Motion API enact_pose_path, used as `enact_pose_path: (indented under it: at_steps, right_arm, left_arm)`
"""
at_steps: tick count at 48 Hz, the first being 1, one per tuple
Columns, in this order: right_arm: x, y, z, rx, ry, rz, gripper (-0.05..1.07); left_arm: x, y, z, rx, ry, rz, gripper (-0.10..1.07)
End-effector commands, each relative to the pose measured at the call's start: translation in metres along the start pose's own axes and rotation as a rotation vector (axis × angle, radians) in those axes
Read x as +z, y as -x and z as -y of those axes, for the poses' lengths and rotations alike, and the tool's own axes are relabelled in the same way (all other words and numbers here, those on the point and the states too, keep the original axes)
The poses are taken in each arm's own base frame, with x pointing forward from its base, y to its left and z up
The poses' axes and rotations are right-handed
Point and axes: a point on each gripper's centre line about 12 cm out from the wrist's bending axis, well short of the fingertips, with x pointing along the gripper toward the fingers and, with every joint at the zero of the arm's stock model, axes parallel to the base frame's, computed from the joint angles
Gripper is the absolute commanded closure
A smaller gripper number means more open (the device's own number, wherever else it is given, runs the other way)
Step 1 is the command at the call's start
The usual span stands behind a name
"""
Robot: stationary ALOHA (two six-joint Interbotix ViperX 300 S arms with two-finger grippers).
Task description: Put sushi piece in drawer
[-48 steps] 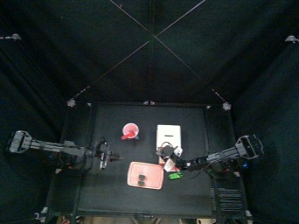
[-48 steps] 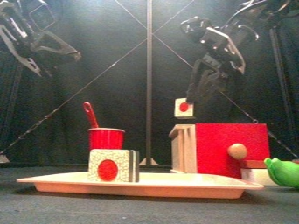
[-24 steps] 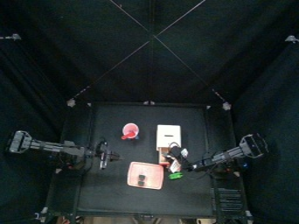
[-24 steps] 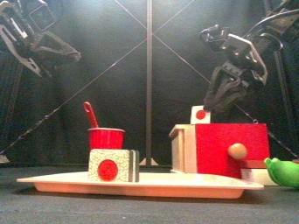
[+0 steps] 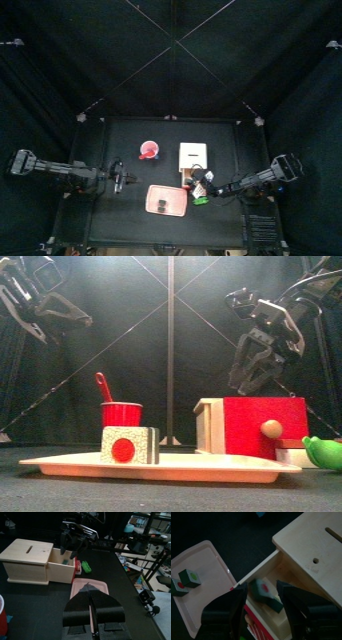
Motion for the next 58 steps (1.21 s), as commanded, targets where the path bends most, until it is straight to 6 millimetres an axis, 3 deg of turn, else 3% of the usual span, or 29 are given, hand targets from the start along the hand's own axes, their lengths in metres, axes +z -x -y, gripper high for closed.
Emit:
enact_pose_path:
  at_steps: [1,58]
  right_arm:
    - [0.0077,0.0043,-0.0033,0.016,-0.014,0.018,0.15]
    - [0.0043,0.0044,-0.005,0.028,-0.008,0.003,0.14]
  left_arm:
    - [0.0051,-0.0014,0.0003,-0.001,0.0,0.015,0.79]
    - [0.0054,-0.0012,0.0007,-0.003,0.001,0.017,0.79]
